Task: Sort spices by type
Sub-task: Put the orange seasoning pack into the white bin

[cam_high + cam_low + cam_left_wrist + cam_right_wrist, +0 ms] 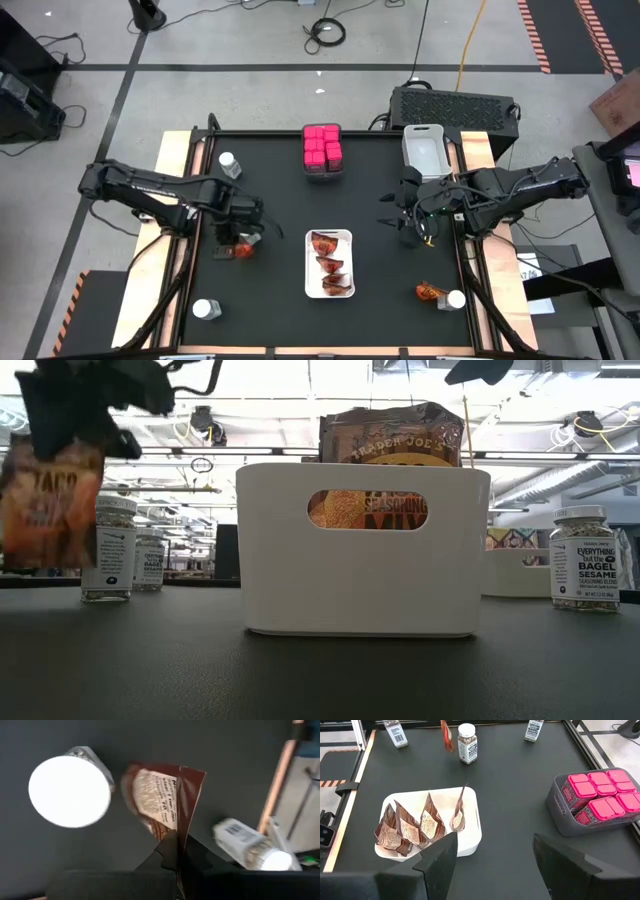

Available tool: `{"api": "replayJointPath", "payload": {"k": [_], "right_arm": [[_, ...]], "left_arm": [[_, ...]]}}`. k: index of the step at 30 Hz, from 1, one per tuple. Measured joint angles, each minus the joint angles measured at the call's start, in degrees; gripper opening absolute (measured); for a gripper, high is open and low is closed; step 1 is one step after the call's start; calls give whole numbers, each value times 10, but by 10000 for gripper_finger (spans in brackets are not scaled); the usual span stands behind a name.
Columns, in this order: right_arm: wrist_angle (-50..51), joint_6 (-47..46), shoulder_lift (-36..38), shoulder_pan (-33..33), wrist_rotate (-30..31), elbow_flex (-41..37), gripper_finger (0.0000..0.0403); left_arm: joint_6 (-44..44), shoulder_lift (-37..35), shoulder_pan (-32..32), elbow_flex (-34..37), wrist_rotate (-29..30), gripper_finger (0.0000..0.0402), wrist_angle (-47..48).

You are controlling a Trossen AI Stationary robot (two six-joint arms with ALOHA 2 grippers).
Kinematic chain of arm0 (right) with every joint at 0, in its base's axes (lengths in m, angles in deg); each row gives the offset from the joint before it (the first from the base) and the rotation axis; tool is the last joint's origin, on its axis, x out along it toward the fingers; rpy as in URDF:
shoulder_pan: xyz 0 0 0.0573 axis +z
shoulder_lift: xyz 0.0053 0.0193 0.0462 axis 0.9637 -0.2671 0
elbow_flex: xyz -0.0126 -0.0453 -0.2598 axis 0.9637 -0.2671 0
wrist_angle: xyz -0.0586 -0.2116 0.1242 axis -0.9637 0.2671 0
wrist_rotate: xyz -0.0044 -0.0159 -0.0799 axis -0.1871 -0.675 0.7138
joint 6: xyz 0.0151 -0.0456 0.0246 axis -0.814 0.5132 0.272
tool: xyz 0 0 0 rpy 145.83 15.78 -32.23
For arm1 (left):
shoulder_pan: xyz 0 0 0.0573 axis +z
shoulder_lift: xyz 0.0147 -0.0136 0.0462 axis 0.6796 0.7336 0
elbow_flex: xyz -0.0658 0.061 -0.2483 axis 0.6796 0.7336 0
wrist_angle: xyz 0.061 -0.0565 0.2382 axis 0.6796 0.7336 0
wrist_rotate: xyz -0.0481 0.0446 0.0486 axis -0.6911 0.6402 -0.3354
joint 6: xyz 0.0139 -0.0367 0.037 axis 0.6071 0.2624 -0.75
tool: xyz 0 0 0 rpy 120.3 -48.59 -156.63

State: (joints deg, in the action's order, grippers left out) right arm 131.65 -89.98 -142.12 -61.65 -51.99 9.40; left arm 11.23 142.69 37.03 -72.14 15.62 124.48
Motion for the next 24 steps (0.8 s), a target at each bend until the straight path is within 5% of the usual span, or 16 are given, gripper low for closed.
{"api": "replayJointPath", "payload": {"k": [7, 13, 24], "right_arm": [[11, 13, 0, 0, 0, 0, 254], [12, 18, 0, 0, 0, 0, 254], [-30, -72, 0, 0, 0, 0, 254]], "left_arm": [[4, 0, 0, -120, -57, 1, 25], [73, 59, 26, -251, 56, 1, -13], [-143, 257, 95, -432, 138, 0, -62]]}}
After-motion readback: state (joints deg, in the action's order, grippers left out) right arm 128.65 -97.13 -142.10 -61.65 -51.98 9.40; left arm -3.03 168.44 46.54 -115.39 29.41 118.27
